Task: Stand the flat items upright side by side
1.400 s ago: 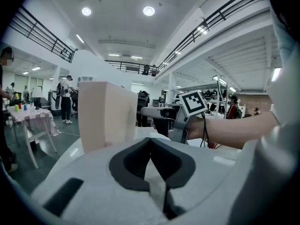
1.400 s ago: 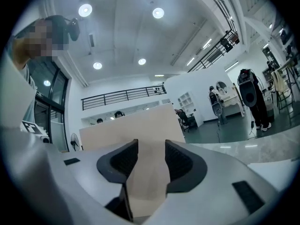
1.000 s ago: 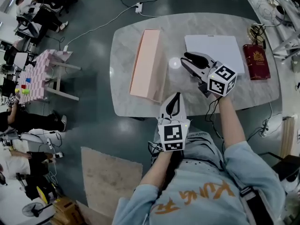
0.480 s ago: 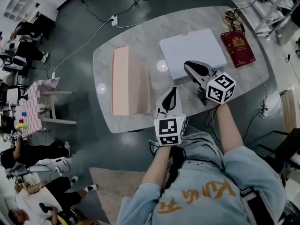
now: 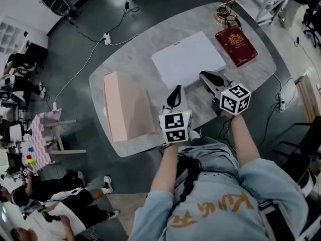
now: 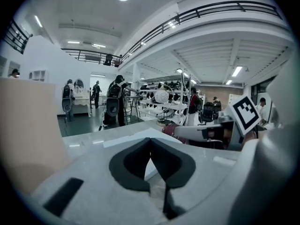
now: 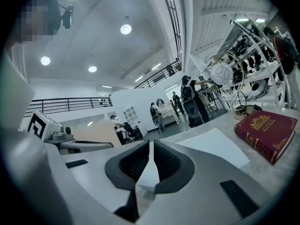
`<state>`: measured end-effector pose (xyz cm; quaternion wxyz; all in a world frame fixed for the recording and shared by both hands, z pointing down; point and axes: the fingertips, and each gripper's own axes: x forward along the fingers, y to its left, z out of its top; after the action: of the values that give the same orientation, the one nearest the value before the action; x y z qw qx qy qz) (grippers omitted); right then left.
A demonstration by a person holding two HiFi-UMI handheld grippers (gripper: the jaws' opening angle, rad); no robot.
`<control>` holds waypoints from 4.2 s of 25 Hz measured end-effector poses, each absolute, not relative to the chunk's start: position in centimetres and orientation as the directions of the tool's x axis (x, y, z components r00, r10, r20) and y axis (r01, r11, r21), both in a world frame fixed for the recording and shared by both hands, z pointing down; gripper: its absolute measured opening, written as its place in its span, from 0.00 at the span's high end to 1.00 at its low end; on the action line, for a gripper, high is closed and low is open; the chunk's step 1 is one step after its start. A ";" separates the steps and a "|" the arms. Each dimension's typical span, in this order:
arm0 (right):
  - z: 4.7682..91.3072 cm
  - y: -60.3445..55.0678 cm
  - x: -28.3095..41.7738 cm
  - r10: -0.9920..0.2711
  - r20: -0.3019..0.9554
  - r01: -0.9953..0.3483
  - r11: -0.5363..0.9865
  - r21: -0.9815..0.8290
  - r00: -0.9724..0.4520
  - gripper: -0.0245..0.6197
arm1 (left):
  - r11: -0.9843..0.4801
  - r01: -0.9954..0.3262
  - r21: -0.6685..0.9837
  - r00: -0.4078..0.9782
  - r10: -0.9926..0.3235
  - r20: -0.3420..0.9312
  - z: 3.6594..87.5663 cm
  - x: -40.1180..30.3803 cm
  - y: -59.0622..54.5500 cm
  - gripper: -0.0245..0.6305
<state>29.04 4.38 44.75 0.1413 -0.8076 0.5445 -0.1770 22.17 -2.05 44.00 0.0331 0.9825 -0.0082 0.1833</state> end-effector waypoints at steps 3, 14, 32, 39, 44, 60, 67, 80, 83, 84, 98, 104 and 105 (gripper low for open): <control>45.4 6.2 29.8 -0.906 0.147 -0.795 -0.420 -0.438 0.397 0.91 | -0.998 0.010 0.058 0.922 0.032 0.385 44.2 23.8 -1.8 0.95; 48.0 10.7 32.7 -0.827 0.194 -0.679 -0.549 -0.487 0.528 0.91 | -0.971 0.204 0.127 0.874 0.239 0.422 45.3 31.1 -0.8 0.89; 52.9 11.5 37.7 -0.725 0.358 -0.500 -0.675 -0.543 0.588 0.85 | -0.929 0.364 0.066 0.732 0.329 0.597 50.3 43.3 -3.2 0.74; 55.3 11.4 37.7 -0.740 0.404 -0.417 -0.650 -0.636 0.537 0.66 | -0.886 0.460 0.060 0.640 0.378 0.669 53.6 46.4 -4.0 0.65; 56.9 12.0 37.9 -0.709 0.474 -0.316 -0.677 -0.665 0.522 0.47 | -0.816 0.577 0.038 0.541 0.417 0.731 55.6 48.1 -3.7 0.54; 60.2 10.5 39.6 -0.678 0.506 -0.132 -0.658 -0.741 0.533 0.37 | -0.619 0.759 0.203 0.226 0.543 0.809 60.8 52.4 -2.8 0.43; 61.6 10.4 39.9 -0.665 0.540 -0.071 -0.661 -0.747 0.516 0.37 | -0.578 0.749 0.325 0.114 0.595 0.796 61.5 52.7 -2.6 0.39; 63.0 11.1 39.8 -0.621 0.580 -0.047 -0.703 -0.709 0.527 0.36 | -0.610 0.732 0.304 0.196 0.616 0.763 60.8 51.5 -1.4 0.42; 62.9 11.6 39.6 -0.616 0.582 -0.051 -0.709 -0.703 0.531 0.35 | -0.608 0.750 0.259 0.238 0.614 0.752 59.8 51.3 -0.6 0.42; 62.7 11.8 39.4 -0.613 0.582 -0.052 -0.711 -0.701 0.535 0.35 | -0.606 0.757 0.244 0.248 0.613 0.750 59.5 51.1 -0.3 0.42; 56.3 14.8 40.3 -0.555 0.500 -0.261 -0.800 -0.540 0.665 0.33 | -0.670 0.722 0.176 0.455 0.651 0.608 52.7 49.5 0.9 0.43; 52.3 16.1 40.2 -0.527 0.447 -0.364 -0.840 -0.402 0.722 0.32 | -0.697 0.691 0.193 0.527 0.668 0.526 49.9 47.9 1.3 0.43; 51.6 16.2 40.2 -0.522 0.438 -0.379 -0.846 -0.375 0.732 0.32 | -0.700 0.687 0.195 0.538 0.670 0.512 49.5 47.7 1.4 0.43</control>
<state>40.15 16.25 51.58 0.1312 -0.9212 0.2445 -0.2726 47.69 1.36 49.47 -0.0147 0.8767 0.3869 0.2855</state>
